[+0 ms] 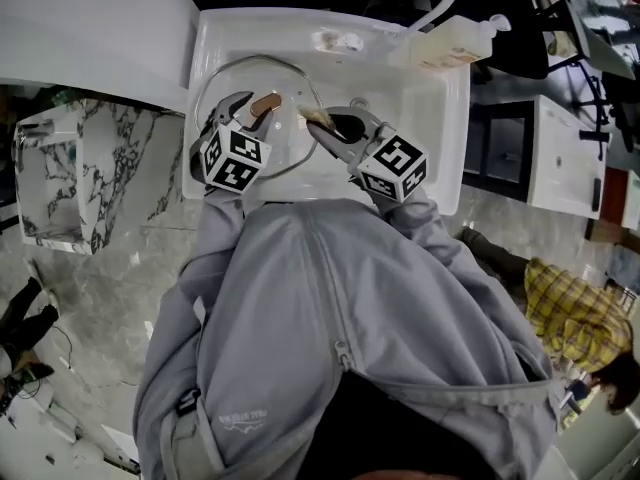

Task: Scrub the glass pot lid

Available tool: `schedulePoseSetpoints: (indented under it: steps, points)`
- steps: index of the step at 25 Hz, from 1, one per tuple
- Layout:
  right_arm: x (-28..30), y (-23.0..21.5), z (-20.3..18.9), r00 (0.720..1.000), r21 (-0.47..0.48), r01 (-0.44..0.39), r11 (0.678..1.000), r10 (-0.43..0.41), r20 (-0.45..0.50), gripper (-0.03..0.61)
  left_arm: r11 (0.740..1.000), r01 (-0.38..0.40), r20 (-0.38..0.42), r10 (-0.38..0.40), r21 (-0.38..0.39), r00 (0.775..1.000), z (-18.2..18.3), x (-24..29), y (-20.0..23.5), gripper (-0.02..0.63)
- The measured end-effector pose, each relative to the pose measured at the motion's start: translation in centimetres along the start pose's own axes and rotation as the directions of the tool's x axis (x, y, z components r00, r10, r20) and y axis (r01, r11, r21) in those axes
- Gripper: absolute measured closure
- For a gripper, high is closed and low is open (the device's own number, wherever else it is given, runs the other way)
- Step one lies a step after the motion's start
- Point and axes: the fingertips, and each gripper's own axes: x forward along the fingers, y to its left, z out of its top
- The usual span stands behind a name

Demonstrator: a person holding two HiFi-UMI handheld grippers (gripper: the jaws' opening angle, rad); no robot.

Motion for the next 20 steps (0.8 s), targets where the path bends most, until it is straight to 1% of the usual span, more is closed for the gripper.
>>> schedulePoseSetpoints:
  steps: [1,3,4,5,7,9,10,12,14,16,18,20]
  points:
    - [-0.2,-0.5,0.8,0.999,-0.003,0.044,0.999,-0.044,0.022,0.532,0.999,-0.027,0.041,0.028,-0.018,0.999,0.8,-0.9,0.5,0.447]
    - [-0.7,-1.2,2.7,0.988,-0.012,0.134,0.991,-0.132,0.077,0.532,0.994,-0.078,0.134,0.087,-0.07,0.987,2.8,-3.0,1.5,0.541]
    - [-0.9,-1.5,3.7,0.979,-0.018,0.177,0.984,-0.174,0.109,0.532,0.99,-0.095,0.183,0.114,-0.105,0.977,3.7,-4.1,2.0,0.562]
    - [-1.1,-1.8,4.8,0.967,-0.023,0.217,0.976,-0.212,0.142,0.532,0.984,-0.104,0.232,0.136,-0.146,0.963,4.8,-5.2,2.5,0.57]
    - [-1.5,-2.3,7.1,0.938,-0.035,0.292,0.956,-0.279,0.207,0.532,0.966,-0.095,0.329,0.174,-0.241,0.928,6.8,-7.3,3.3,0.59]
    - [-2.2,-2.6,9.0,0.902,-0.054,0.369,0.928,-0.343,0.263,0.532,0.941,-0.068,0.407,0.208,-0.332,0.89,8.4,-9.3,3.8,0.605]
    - [-2.6,-2.7,9.8,0.881,-0.068,0.408,0.91,-0.374,0.288,0.532,0.929,-0.06,0.437,0.228,-0.366,0.87,9.1,-10.2,3.9,0.607]
    - [-3.3,-2.8,11.0,0.839,-0.087,0.482,0.872,-0.43,0.334,0.532,0.912,-0.076,0.479,0.281,-0.404,0.831,10.1,-12.1,4.2,0.607]
    - [-4.0,-2.5,11.7,0.8,-0.089,0.537,0.839,-0.474,0.368,0.532,0.901,-0.119,0.505,0.339,-0.418,0.793,10.7,-13.9,4.3,0.607]
    - [-4.3,-2.0,12.1,0.775,-0.086,0.566,0.82,-0.494,0.393,0.532,0.892,-0.167,0.516,0.386,-0.419,0.765,10.8,-15.0,4.2,0.607]
    - [-4.4,-1.5,12.3,0.771,-0.094,0.568,0.818,-0.489,0.408,0.532,0.89,-0.199,0.518,0.407,-0.41,0.752,10.8,-15.5,3.8,0.607]
    - [-4.2,-0.9,12.5,0.781,-0.1,0.547,0.831,-0.464,0.418,0.532,0.892,-0.211,0.517,0.409,-0.399,0.752,10.8,-15.5,3.5,0.607]
